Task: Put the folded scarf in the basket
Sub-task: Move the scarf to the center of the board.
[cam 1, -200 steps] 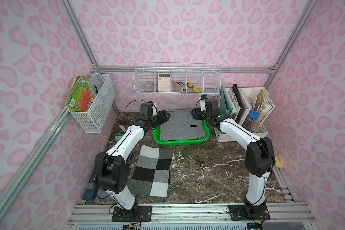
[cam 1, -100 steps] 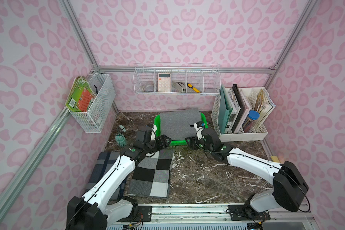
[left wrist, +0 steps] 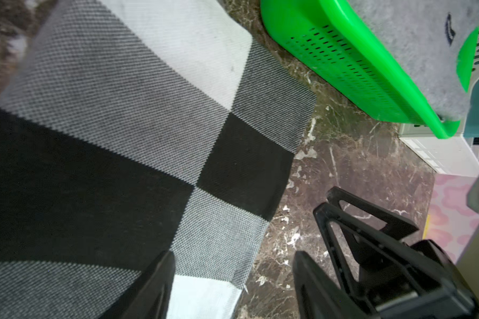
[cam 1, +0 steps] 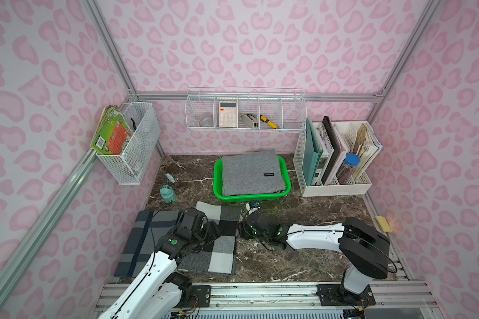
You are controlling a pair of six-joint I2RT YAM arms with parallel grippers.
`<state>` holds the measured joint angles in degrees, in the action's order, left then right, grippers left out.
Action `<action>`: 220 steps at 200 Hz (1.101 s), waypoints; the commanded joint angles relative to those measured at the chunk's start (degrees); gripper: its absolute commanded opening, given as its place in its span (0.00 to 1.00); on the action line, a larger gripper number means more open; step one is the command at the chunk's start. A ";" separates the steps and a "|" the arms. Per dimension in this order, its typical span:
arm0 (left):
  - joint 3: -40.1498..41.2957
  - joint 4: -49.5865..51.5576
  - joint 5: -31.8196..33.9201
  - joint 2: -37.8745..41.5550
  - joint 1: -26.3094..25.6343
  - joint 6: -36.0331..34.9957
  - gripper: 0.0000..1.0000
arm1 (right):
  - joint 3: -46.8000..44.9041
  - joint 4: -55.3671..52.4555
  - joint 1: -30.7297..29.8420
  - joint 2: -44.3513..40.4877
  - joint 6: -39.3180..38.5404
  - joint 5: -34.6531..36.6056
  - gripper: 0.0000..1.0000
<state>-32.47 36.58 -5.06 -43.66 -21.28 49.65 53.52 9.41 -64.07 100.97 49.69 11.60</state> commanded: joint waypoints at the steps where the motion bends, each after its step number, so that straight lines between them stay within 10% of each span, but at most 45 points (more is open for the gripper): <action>1: 0.58 3.03 3.99 1.97 0.10 2.36 0.72 | 1.69 2.43 -0.22 2.77 1.92 -1.41 0.62; 113: 3.85 6.93 8.66 9.07 0.10 5.97 0.72 | 13.66 -4.07 0.34 15.25 5.80 -4.43 0.62; 129: 4.51 6.94 9.39 9.31 0.10 6.80 0.72 | 13.80 -3.04 0.35 15.82 6.03 -4.90 0.49; 143: 4.88 6.25 9.02 9.56 0.10 7.12 0.72 | 13.28 -2.29 0.35 15.73 5.81 -5.36 0.00; 220: 7.01 -7.65 -0.24 2.77 0.01 6.07 0.72 | -18.21 -12.82 3.80 -13.10 22.46 9.33 0.00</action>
<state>-25.28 34.85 -2.50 -38.33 -21.23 55.55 44.14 5.23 -60.62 96.16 63.29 13.61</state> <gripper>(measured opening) 0.720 0.090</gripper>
